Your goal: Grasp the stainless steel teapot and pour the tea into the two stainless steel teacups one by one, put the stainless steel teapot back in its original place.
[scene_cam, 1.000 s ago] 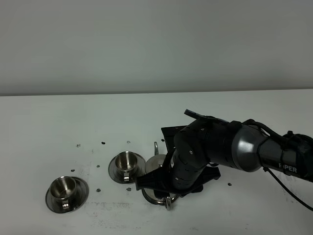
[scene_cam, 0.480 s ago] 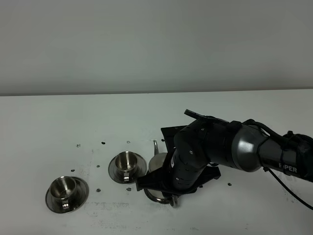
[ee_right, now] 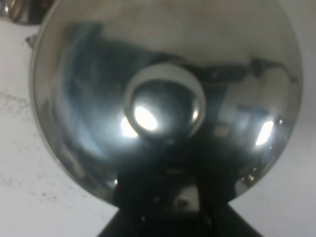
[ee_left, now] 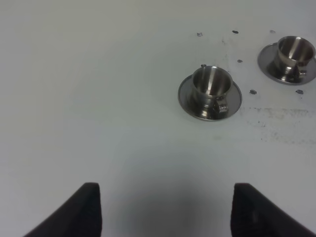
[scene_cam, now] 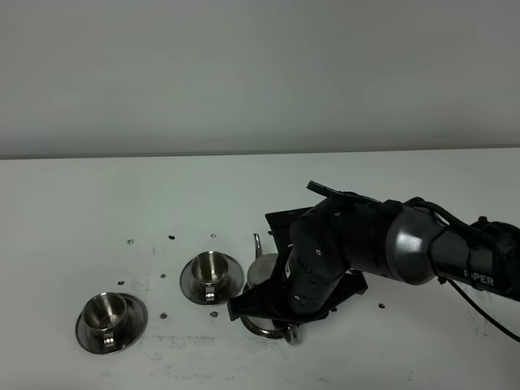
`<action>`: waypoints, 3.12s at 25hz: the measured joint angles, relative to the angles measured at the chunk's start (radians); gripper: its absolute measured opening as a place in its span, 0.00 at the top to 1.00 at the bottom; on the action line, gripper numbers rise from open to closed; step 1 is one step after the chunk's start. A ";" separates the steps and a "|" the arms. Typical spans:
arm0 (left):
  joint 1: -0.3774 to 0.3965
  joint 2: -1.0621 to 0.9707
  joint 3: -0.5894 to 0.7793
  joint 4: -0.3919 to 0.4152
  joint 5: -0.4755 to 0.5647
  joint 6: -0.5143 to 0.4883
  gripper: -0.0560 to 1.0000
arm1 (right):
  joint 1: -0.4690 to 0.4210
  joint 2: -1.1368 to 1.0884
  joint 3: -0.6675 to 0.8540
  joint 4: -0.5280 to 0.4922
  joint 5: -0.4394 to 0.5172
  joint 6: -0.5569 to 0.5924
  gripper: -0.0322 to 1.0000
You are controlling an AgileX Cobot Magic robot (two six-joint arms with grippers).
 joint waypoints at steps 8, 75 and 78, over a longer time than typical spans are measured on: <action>0.000 0.000 0.000 0.000 0.000 0.001 0.37 | 0.000 0.000 -0.002 -0.002 0.024 -0.008 0.76; 0.000 0.000 0.000 0.000 0.000 0.000 0.37 | -0.002 -0.108 -0.076 0.043 0.165 -0.581 0.77; 0.000 0.000 0.000 0.000 0.000 0.001 0.37 | -0.002 -0.078 -0.116 0.043 0.210 -0.591 0.77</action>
